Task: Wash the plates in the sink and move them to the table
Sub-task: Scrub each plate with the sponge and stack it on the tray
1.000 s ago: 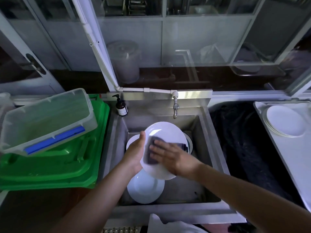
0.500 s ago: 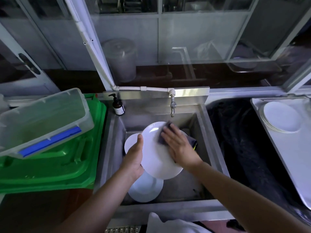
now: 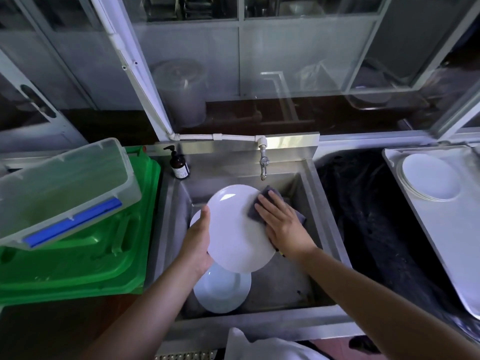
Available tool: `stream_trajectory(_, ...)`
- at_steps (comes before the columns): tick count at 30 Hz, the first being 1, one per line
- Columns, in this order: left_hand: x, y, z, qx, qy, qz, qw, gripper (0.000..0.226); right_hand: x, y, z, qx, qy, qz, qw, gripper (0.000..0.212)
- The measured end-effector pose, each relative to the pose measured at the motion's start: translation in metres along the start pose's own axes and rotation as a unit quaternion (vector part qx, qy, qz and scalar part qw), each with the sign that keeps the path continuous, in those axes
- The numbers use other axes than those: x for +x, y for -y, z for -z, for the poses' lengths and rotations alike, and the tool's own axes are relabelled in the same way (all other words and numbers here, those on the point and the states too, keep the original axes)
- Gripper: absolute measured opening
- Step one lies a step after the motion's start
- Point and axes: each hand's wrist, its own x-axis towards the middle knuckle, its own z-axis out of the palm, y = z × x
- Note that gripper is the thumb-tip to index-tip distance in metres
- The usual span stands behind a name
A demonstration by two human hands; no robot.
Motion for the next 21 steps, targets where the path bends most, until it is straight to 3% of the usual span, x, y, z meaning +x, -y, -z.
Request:
stream_trajectory(3,-0.003,-0.005,-0.004,-0.016,-0.011,-0.016,1.000,0.057,-0.015,0.006,-0.007,0.004,0.009,-0.008,1.000,0.046)
stream_trajectory(8,0.001,0.003,-0.007,-0.020,-0.047,0.003,0.999,0.076,-0.048,0.061,-0.016,0.079,0.036,0.092,0.992,0.045)
stream_trajectory(13,-0.009,0.007,-0.020,0.032,-0.022,0.038,0.999,0.054,-0.005,0.063,-0.022,0.102,0.017,0.132,0.986,0.041)
stream_trajectory(16,-0.014,0.009,-0.025,0.062,-0.029,0.020,0.997,0.047,0.028,0.049,-0.020,0.114,-0.047,0.009,0.992,0.043)
stream_trajectory(19,-0.019,0.016,-0.032,0.045,-0.039,0.024,0.998,0.042,0.041,0.049,-0.018,0.143,-0.096,-0.188,0.967,0.045)
stream_trajectory(21,-0.021,0.018,-0.036,0.041,-0.049,0.014,0.998,0.044,0.041,0.060,-0.023,0.145,-0.105,-0.214,0.960,0.046)
